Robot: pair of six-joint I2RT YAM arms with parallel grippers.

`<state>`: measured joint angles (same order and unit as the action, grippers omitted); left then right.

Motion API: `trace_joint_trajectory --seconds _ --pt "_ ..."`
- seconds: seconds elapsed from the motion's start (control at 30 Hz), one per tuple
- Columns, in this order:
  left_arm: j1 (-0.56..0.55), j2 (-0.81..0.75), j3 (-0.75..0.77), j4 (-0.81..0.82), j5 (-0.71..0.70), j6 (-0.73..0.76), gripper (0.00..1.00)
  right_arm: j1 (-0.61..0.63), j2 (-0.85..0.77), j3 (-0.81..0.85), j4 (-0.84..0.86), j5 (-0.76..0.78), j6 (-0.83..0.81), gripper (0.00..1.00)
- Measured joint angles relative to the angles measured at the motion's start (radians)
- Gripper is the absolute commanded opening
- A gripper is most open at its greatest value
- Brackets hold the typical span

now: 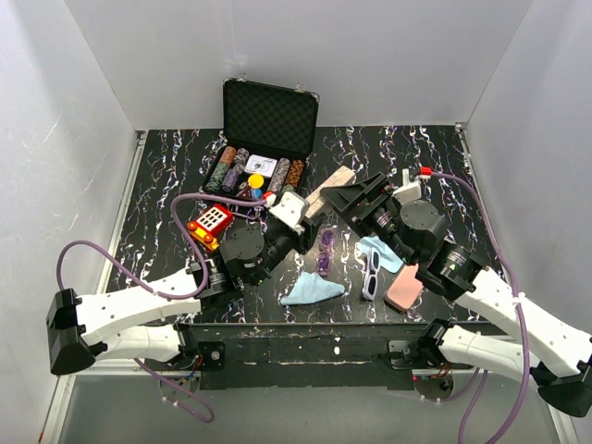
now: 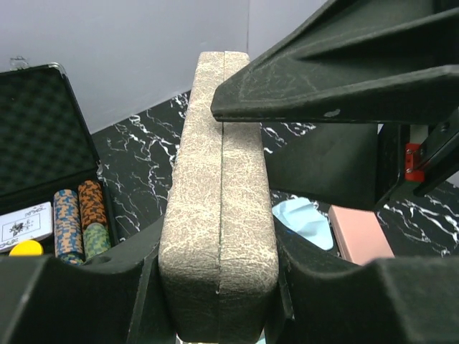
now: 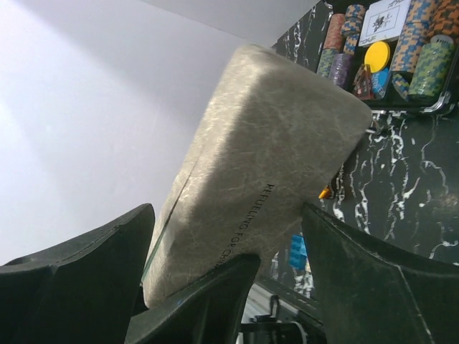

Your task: Organize the sunglasses

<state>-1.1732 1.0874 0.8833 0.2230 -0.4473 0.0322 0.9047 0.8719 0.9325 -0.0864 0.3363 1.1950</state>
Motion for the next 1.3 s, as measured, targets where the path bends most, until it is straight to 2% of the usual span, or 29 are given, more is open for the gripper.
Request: trace_joint_trajectory --seconds 0.23,0.5,0.6,1.1,1.23,1.27,1.3 --pt "-0.028 0.011 -0.017 0.095 -0.047 0.027 0.0 -0.019 -0.026 -0.067 0.074 -0.012 0.107 0.89" --pt "-0.032 0.008 -0.025 0.13 -0.056 0.024 0.0 -0.033 -0.026 -0.117 0.196 -0.025 0.114 0.81" --pt "-0.032 0.0 -0.029 0.135 -0.057 0.02 0.0 -0.035 -0.025 -0.131 0.238 -0.035 0.113 0.8" --pt "-0.027 -0.01 -0.034 0.125 -0.054 0.008 0.0 -0.055 -0.007 -0.13 0.26 -0.074 0.113 0.79" --pt "-0.027 0.004 -0.032 0.124 -0.065 0.004 0.0 -0.068 0.004 -0.119 0.241 -0.087 0.114 0.59" --pt "-0.027 0.007 -0.031 0.124 -0.068 0.002 0.04 -0.072 0.006 -0.117 0.239 -0.091 0.114 0.52" --pt "-0.027 0.009 -0.03 0.122 -0.071 0.001 0.36 -0.076 0.008 -0.116 0.238 -0.098 0.114 0.46"
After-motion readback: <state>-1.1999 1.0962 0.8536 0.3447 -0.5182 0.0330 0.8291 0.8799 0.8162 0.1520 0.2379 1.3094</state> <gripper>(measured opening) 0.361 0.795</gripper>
